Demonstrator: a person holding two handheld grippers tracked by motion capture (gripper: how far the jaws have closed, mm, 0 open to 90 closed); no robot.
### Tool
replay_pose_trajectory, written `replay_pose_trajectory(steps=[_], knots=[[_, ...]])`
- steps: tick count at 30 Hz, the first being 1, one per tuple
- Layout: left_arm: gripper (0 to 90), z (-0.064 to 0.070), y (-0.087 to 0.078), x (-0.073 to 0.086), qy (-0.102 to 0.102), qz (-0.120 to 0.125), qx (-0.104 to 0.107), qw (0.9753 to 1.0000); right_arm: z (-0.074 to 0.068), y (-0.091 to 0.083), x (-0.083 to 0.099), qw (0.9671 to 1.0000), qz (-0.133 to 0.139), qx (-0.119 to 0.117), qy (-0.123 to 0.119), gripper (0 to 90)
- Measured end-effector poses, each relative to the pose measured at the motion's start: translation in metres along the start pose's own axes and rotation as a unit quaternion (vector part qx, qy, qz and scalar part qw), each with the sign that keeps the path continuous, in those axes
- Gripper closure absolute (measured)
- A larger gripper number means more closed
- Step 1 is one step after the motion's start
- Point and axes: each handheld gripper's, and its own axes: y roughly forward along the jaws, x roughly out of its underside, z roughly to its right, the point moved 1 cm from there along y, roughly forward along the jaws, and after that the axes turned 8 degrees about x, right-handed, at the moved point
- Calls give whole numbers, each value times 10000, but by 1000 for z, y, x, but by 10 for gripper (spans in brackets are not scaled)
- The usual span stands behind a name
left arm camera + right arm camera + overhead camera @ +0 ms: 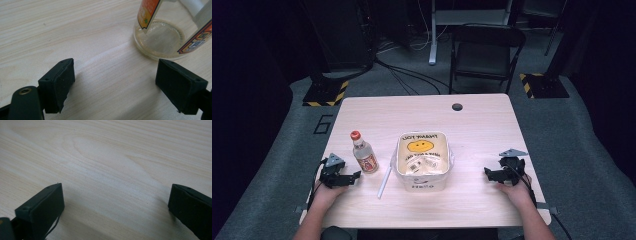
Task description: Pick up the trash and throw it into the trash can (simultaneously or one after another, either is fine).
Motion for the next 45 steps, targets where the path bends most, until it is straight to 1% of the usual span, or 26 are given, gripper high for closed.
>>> replay_pose_trajectory(steps=[10, 16, 17, 20, 22, 25, 28, 32, 33, 34, 36, 38, 42, 45], knots=[[165, 0, 0, 0, -38, 11, 3, 10000, 0, 0, 0, 10000, -3, 11, 15, 0], [191, 0, -2, 0, -60, 6, -7, 10000, -1, 0, 0, 10000, -4, 15, 19, 0], [202, -1, -3, 0, -36, -25, -9, 10000, 0, 0, 0, 10000, 0, 16, 16, 0], [237, -1, -5, -1, -135, -51, -3, 9999, -1, 0, 0, 10000, 3, 21, 16, 0], [258, -1, -6, -1, -158, -108, -12, 9998, -1, 0, 0, 10000, 1, 19, 18, 0], [282, -1, -9, -2, -294, -169, 18, 9994, 0, 0, 0, 10000, 5, 11, 15, 0], [294, -2, -11, -3, -339, -125, 25, 9993, 0, 0, 0, 10000, 3, 10, 16, 0], [303, -1, -15, -5, -334, -103, 17, 9994, -1, 0, 0, 10000, 0, 12, 23, 0], [307, -1, -16, -5, -303, -143, 45, 9994, 0, 0, 0, 10000, 4, 12, 14, 0], [309, 0, -17, -6, -308, -114, 4, 9995, 0, 0, 0, 10000, 3, 11, 16, 0], [317, 1, -18, -7, -312, -116, 14, 9994, 0, 0, 0, 10000, 7, 10, 9, 0], [337, 2, -20, -9, -321, -154, 63, 9993, 0, 0, 0, 10000, 6, 12, 12, 0], [359, 4, -21, -12, -380, -148, 126, 9991, 0, 0, 0, 10000, 6, 11, 12, 0], [368, 5, -23, -14, -369, -191, 150, 9990, -1, 0, 0, 10000, 2, 12, 19, 0]])
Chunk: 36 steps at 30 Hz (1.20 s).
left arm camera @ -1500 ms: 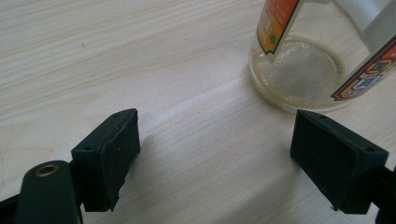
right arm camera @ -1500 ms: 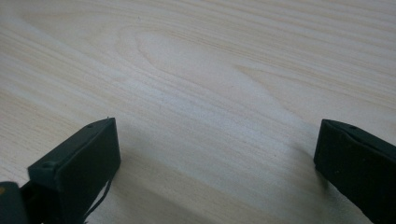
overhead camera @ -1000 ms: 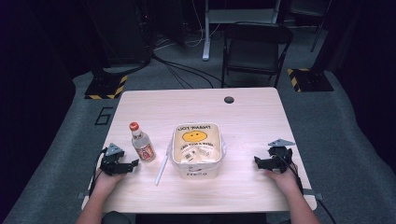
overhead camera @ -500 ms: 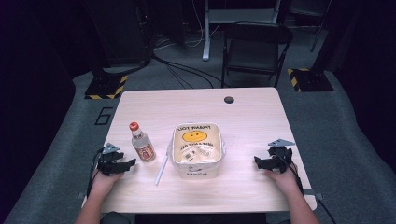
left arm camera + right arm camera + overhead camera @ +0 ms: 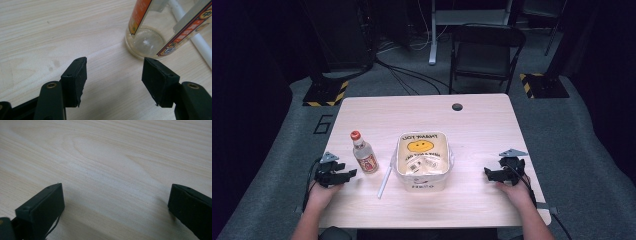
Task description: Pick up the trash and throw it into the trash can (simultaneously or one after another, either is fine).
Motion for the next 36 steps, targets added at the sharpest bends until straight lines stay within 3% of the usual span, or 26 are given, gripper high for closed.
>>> replay_pose_trajectory(steps=[3, 23, 36], knots=[[369, 1, -4, -2, 36, -55, -22, 10000, 0, 0, 0, 10000, 1, 0, -4, 0], [383, -6, -41, -11, -149, 321, 78, 9993, 0, 0, 0, 10000, 1, 0, -1, 0], [399, -3, -57, -18, -108, 269, 209, 9994, 0, 0, 0, 10000, 3, -1, -6, 0]])
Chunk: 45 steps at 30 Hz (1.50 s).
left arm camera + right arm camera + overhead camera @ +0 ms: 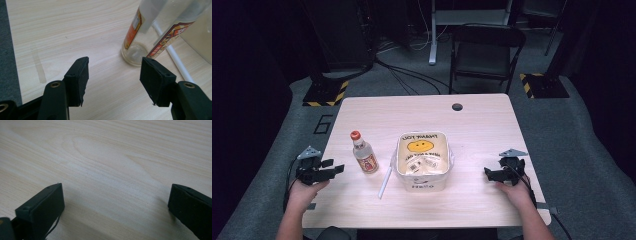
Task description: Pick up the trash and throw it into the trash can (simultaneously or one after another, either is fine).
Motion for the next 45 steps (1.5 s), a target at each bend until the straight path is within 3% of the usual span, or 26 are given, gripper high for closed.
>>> replay_pose_trajectory(steps=[8, 21, 45], knots=[[427, 5, -6, -6, 127, -160, 77, 9998, 0, 0, 0, 10000, -1, -1, 1, 0], [398, 17, -24, -34, 337, 79, 222, 9992, 0, 0, 0, 10000, -1, 1, 4, 0], [383, 38, -33, -74, 683, 231, 460, 9963, 0, 0, 0, 10000, -2, 1, 6, 0]])
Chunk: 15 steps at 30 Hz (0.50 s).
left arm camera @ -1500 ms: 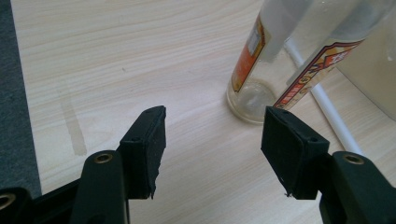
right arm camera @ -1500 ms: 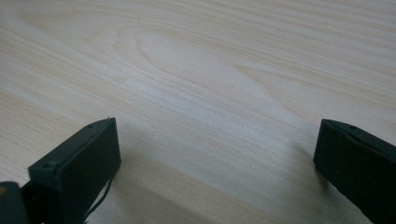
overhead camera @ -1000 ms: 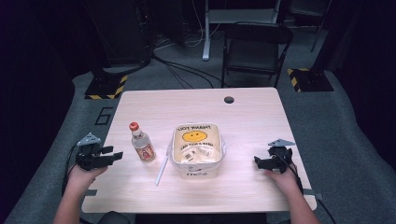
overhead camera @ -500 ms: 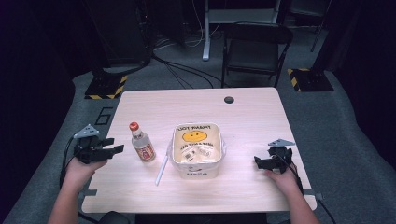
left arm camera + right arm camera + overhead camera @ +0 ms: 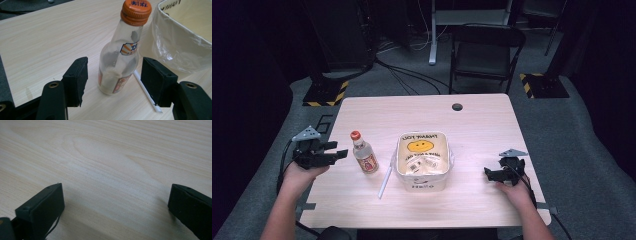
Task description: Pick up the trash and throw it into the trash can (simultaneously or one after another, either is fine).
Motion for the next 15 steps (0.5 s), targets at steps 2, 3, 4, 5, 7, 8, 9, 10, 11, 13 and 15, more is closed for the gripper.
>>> replay_pose_trajectory(steps=[2, 3, 4, 5, 7, 8, 9, 10, 11, 13, 15], knots=[[378, 0, 0, -3, 33, -15, 27, 10000, 0, 0, 0, 10000, 1, 0, -5, 0], [376, 0, 0, -4, 42, 19, 29, 10000, 0, 0, 0, 10000, 2, -2, -6, 0], [372, 1, 0, -5, 33, 24, 32, 10000, 0, 0, 0, 10000, 0, -1, -3, 0], [368, 1, 1, -7, 40, 38, 48, 10000, 0, 0, 0, 10000, -1, 1, -1, 0], [366, 2, 1, -9, 74, 58, 59, 9999, 0, 0, 0, 10000, 1, -1, -5, 0], [366, 2, 2, -11, 72, 74, 68, 9999, 0, 0, 0, 10000, 0, 0, -3, 0], [366, 3, 2, -12, 94, 68, 75, 9999, 0, 0, 0, 10000, 0, -1, -3, 0], [366, 3, 2, -13, 101, 75, 95, 9999, 0, 0, 0, 10000, 0, -4, -7, 0], [367, 4, 3, -14, 100, 105, 93, 9999, 0, 0, 0, 10000, 0, -1, -4, 0], [368, 4, 4, -16, 111, 97, 123, 9998, 0, 0, 0, 10000, 1, -1, -6, 0], [372, 5, 5, -18, 116, 105, 145, 9998, 0, 0, 0, 10000, 1, -1, -5, 0]])
